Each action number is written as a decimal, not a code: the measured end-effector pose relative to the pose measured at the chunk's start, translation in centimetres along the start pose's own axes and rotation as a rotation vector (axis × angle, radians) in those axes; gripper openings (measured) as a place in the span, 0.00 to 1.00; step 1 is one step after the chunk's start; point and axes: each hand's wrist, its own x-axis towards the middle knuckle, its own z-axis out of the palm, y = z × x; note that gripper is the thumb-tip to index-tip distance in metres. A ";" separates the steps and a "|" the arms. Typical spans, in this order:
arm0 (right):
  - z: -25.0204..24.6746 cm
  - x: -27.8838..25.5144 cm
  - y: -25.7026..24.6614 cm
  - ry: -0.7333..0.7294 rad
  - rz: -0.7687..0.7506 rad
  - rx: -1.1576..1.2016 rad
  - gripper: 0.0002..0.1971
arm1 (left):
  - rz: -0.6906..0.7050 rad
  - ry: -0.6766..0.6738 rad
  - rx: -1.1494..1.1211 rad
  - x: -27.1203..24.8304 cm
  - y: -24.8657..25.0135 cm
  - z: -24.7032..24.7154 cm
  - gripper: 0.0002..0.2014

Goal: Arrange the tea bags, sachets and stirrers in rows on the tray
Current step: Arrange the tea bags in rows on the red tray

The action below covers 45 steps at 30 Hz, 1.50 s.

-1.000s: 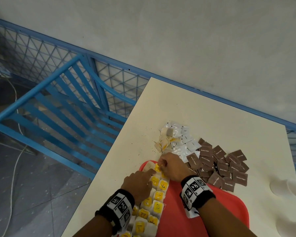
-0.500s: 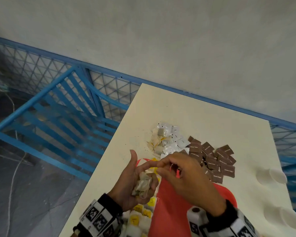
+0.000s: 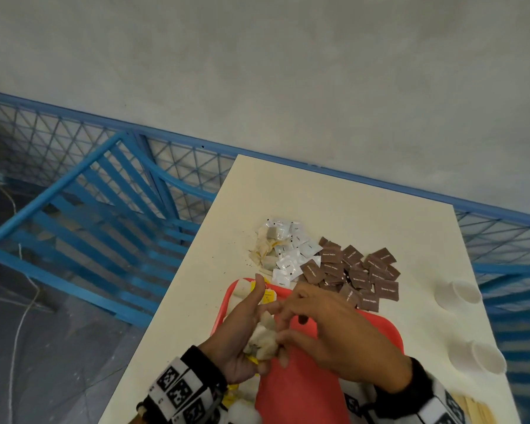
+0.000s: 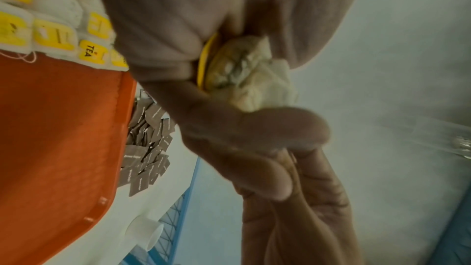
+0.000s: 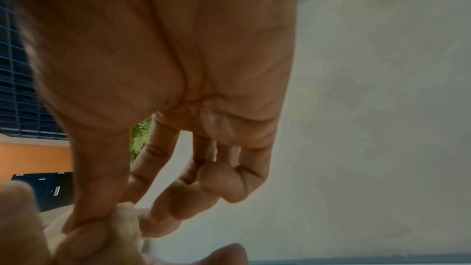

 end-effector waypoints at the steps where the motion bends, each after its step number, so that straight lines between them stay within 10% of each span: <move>1: -0.3 -0.1 0.2 0.011 -0.002 0.024 0.03 | 0.001 0.003 0.049 -0.2 0.1 0.3 0.37; 11: -3.0 0.1 1.0 0.035 0.090 0.300 0.05 | 0.092 -0.070 0.128 -0.9 0.5 0.0 0.38; 18: -3.8 1.1 1.0 0.096 0.151 0.362 0.06 | 0.314 0.069 0.394 -1.4 0.8 0.5 0.09; 28: -4.0 1.1 0.4 0.339 0.207 0.441 0.10 | 0.412 0.131 0.353 -0.8 0.5 -0.9 0.11; 35: -5.3 1.3 1.7 0.296 0.176 0.192 0.09 | 0.511 0.492 0.819 -0.4 1.8 -2.3 0.15; 45: -4.8 2.6 1.4 0.292 0.131 0.205 0.05 | 0.751 0.298 0.830 0.1 4.4 0.8 0.08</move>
